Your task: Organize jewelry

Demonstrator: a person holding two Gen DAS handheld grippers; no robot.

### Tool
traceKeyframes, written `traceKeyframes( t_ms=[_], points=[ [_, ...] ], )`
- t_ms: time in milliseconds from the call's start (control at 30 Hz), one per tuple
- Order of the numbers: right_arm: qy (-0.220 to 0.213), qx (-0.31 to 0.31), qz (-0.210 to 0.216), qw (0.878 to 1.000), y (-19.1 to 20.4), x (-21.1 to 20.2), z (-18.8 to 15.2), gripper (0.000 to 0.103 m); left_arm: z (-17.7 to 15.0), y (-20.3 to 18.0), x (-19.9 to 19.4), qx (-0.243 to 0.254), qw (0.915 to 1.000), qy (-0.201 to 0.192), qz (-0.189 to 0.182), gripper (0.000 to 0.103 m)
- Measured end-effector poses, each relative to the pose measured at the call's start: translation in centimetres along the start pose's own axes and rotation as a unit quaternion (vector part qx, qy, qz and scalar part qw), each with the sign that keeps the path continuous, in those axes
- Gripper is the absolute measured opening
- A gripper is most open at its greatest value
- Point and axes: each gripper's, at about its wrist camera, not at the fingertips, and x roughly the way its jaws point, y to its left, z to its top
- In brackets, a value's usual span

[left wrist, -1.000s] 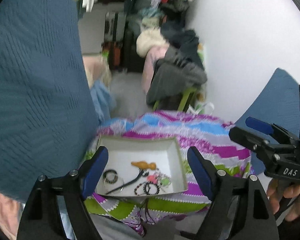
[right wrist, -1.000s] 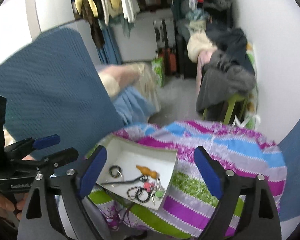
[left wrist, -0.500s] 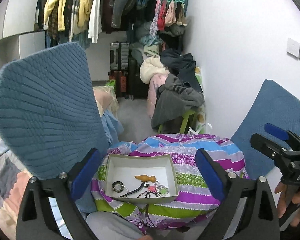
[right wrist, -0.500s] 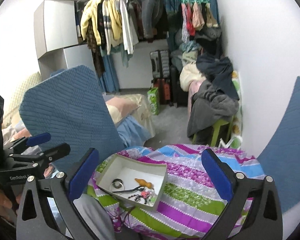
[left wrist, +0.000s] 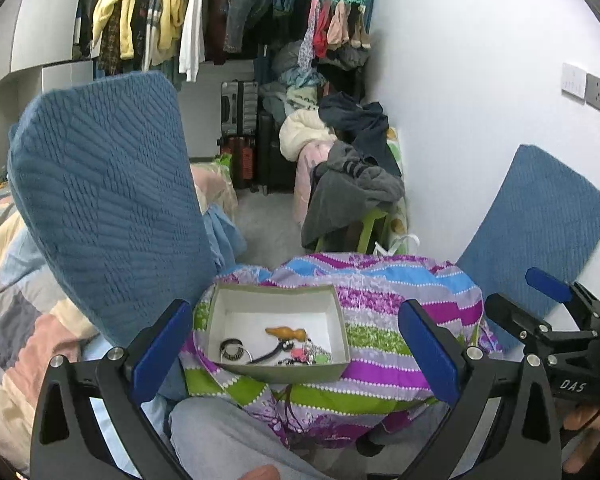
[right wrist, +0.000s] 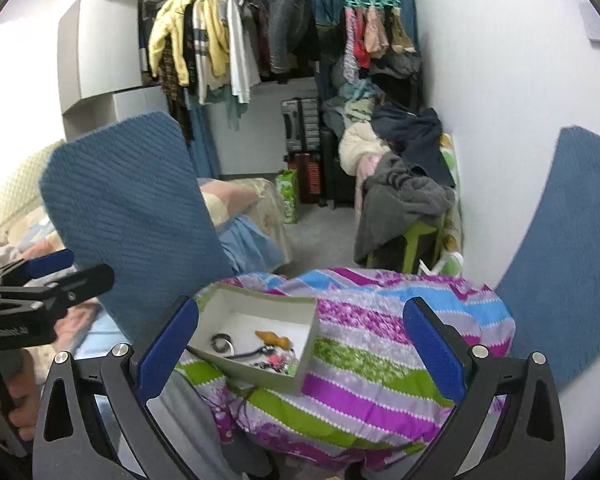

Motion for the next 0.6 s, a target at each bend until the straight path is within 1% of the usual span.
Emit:
traceKeyframes(
  t_ms=[100,167,400,467,600],
  points=[
    [0.008,0.009,-0.017,1.0,0.1,0.4,-1.9,0.103,-1.3,0.2,0.7,0.006,1.0,0.005,-0.005,0.103],
    [0.016,0.015,-0.025,0.999,0.1,0.8,-2.9,0.103,-2.2,0.4,1.5,0.01,0.9999,0.013,-0.001,0.103],
    [0.027,0.021,-0.035,0.999,0.5,1.9,-6.0,0.103,-4.7,1.1,3.7,0.014,0.9992,0.036,-0.008,0.103],
    [0.025,0.027,-0.037,0.999,0.5,2.3,-6.6,0.103,-5.1,0.9,4.2,0.018,0.9992,0.032,-0.012,0.103],
    [0.031,0.03,-0.038,0.998,0.5,3.0,-7.7,0.103,-5.9,0.5,5.2,0.03,0.9987,0.038,-0.015,0.103]
  ],
)
